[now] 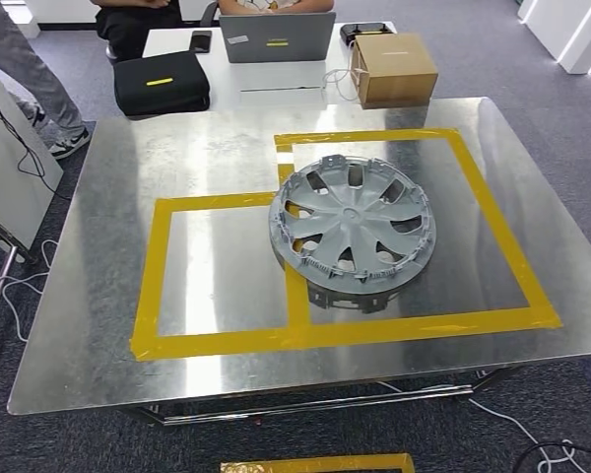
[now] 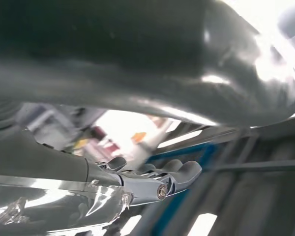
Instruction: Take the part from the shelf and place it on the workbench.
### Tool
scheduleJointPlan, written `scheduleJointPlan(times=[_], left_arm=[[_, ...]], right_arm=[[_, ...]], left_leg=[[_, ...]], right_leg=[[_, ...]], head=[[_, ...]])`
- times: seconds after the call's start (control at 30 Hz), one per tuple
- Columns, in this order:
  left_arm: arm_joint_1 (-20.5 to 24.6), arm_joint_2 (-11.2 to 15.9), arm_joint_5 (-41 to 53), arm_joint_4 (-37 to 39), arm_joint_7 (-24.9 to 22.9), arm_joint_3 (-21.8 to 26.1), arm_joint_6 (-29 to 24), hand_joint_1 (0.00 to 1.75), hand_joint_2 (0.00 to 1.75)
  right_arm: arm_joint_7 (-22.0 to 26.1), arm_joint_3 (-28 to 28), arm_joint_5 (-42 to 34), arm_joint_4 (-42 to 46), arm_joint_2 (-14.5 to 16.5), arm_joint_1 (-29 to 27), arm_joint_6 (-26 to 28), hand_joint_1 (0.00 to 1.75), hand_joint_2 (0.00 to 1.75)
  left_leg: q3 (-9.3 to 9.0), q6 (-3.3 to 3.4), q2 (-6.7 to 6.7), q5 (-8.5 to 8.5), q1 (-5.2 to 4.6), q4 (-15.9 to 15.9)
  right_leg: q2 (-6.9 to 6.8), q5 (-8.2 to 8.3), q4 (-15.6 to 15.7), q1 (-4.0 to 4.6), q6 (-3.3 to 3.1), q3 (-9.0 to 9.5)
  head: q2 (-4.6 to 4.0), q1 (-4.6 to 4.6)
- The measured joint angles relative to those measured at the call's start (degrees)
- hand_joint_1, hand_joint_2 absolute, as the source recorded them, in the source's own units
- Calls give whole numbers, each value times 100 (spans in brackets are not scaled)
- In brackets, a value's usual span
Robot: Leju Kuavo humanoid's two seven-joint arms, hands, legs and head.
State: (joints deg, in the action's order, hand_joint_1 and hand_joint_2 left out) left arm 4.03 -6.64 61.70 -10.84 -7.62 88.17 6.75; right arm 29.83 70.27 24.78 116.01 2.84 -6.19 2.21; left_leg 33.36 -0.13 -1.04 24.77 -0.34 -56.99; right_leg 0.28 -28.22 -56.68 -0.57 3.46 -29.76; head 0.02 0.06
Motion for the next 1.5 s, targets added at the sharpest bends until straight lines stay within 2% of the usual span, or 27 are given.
scheduleJointPlan(times=[0.1, 0.23, 0.4, 0.53, 0.6, 0.7, 0.77, 0.83, 0.93, 1.2, 1.27, 1.37, 1.4, 1.5], left_arm=[[1, -6, -46, 0, -12, 0, -34, 0, 0], [-2, -12, 128, 0, -180, -34, 59, 0, 0], [3, -77, 250, 0, -916, -71, 207, 0, 0], [-5, -141, 343, 0, -1328, -92, -382, 0, 0], [-8, -133, 253, -3, -1161, -91, -844, 0, 0], [-4, -55, -255, -14, -265, -43, -1312, 0, 0], [2, 11, -895, -22, 447, -16, -1221, 0, 0], [13, 71, -1668, -29, 996, -9, -800, 0, 0], [37, 102, -2080, -35, 1356, -9, -590, 0, 0], [44, 92, -2083, -35, 1392, -13, -740, 0, 0], [45, 93, -2059, -37, 1355, -21, -902, 0, 0], [46, 105, -2094, -46, 1345, -31, -1111, 0, 0], [48, 114, -2095, -48, 1332, -34, -1126, 0, 0], [58, 146, -1983, -48, 1221, -71, -1073, 0, 0]], right_arm=[[-1, 622, 240, -749, 153, 269, 159, 0, 0], [-43, 1222, 839, -2081, 305, 522, 847, 0, 0], [-89, 1458, 1446, -4183, 318, 693, 1693, 0, 0], [-359, 1503, 1759, -5886, 195, 783, 2344, 0, 0], [-634, 1517, 1840, -6695, 149, 808, 2643, 0, 0], [-1031, 1567, 1864, -7740, 144, 833, 2892, 0, 0], [-1053, 1584, 1909, -8271, 165, 839, 2719, 0, 0], [-924, 1561, 2020, -8725, 202, 847, 2264, 0, 0], [-827, 1460, 2219, -9239, 265, 903, 1801, 0, 0], [-825, 1233, 2396, -9881, 310, 975, 1569, 0, 0], [-912, 1169, 2494, -9960, 310, 974, 1209, 0, 0], [-1320, 1003, 2751, -10068, 314, 974, 268, 0, 0], [-1493, 938, 2838, -10099, 330, 983, 142, 0, 0], [-1954, 770, 3060, -10171, 434, 1018, 469, 0, 0]], left_leg=[[-1, 0, 0, 0, -1, 0], [-2, 0, 0, 1, 0, 0], [-8, -2, 2, 2, 0, 1], [-11, -2, 3, 1, 5, 2], [-12, -3, 3, 1, 5, 2], [-14, -4, 3, 0, 7, 8], [-17, -8, 3, -2, 7, 16], [-21, -10, 3, -4, 7, 23], [-25, -11, 3, -4, 6, 25], [-26, -10, 3, -3, -1, 25], [-26, -10, 3, -2, -1, 25], [-26, -10, 4, -2, 0, 25], [-26, -10, 4, -2, 0, 25], [-27, -11, 4, -3, 2, 25]], right_leg=[[0, 0, 0, 0, 0, 2], [0, 0, 0, 1, 0, 5], [5, 0, 0, 2, 0, 8], [4, -1, 0, 6, 0, 11], [4, -1, 0, 6, 0, 11], [4, -3, -1, 8, -3, 12], [5, -2, -1, 9, -5, 12], [6, -4, -2, 8, -9, 13], [3, -8, -2, 8, -14, 17], [2, -8, -1, 1, -14, 19], [3, -8, -1, 1, -14, 18], [3, -8, -1, 2, -15, 17], [3, -8, -1, 2, -15, 17], [3, -8, -1, 4, -15, 18]], head=[[-1, 0], [-1, 0], [0, 0], [-1, 1], [0, 0], [-1, 0], [-1, -1], [-1, -2], [-1, -1], [-1, -2], [-1, -2], [-1, -2], [-1, -2], [-1, -2]])
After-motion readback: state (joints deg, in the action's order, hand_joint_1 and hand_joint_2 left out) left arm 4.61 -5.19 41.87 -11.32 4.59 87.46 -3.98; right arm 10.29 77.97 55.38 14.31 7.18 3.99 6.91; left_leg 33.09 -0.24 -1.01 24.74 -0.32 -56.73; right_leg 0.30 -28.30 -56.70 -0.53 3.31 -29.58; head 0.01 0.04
